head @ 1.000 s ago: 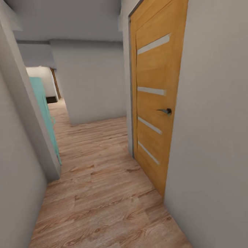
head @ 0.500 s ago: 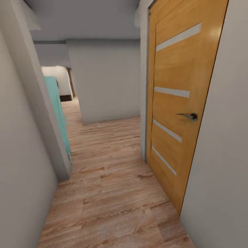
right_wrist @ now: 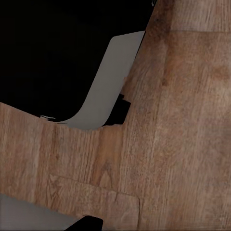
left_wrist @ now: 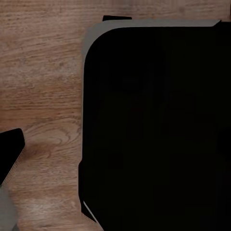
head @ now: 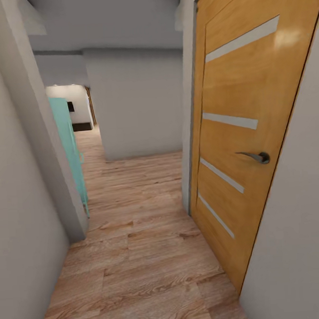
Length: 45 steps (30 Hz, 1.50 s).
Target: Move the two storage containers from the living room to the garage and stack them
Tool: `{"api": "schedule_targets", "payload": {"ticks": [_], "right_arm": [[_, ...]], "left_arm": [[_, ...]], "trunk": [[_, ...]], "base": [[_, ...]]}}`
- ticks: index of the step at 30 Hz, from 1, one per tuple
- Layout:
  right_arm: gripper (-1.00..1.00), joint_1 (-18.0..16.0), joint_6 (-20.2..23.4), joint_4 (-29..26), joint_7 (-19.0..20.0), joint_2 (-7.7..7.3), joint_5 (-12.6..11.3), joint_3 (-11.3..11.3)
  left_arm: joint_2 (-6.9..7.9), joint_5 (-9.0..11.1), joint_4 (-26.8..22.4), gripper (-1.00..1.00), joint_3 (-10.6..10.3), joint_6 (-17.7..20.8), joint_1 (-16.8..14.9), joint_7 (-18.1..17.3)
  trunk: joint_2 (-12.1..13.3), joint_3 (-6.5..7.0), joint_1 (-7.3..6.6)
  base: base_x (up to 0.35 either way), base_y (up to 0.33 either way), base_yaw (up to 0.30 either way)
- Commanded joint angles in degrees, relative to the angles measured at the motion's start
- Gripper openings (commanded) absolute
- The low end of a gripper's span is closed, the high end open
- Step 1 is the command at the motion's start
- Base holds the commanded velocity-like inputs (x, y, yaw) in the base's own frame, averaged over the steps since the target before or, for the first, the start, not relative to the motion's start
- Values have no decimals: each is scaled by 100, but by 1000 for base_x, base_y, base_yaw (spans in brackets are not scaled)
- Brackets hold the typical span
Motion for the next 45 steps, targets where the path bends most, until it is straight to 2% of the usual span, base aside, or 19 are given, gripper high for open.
{"api": "schedule_targets", "payload": {"ticks": [1, 8, 26, 33, 38, 45], "right_arm": [[100, -7, -30, 18, 30, 2, -58, 42], [100, -8, 6, 18, 27, 10, -59, 45], [100, -8, -17, 18, 30, 11, -55, 44], [100, -8, -25, 18, 25, 10, -60, 42], [100, 224, -50, 18, 60, -101, -86, 42], [100, 364, -243, 18, 90, -140, -57, 43]], "left_arm": [[1, 32, 1, 100, 3, -15, -2, -1], [3, 35, 1, 100, 3, -13, -2, -1], [4, 35, 1, 100, 1, -11, -2, -4], [-1, 35, 1, 100, 2, -15, -2, -2], [4, 35, 1, 100, 0, -15, -2, -3], [5, 35, 1, 100, 3, -15, -2, -2]], "trunk": [[-3, -5, 3], [-3, -5, 3], [-3, -37, 3], [-3, -40, 3], [-3, -40, 3], [-3, -40, 3]], "base": [[322, 0, 0], [322, 0, 12], [322, 0, 248], [322, 0, 43], [322, 0, 1], [322, 0, 0]]}}
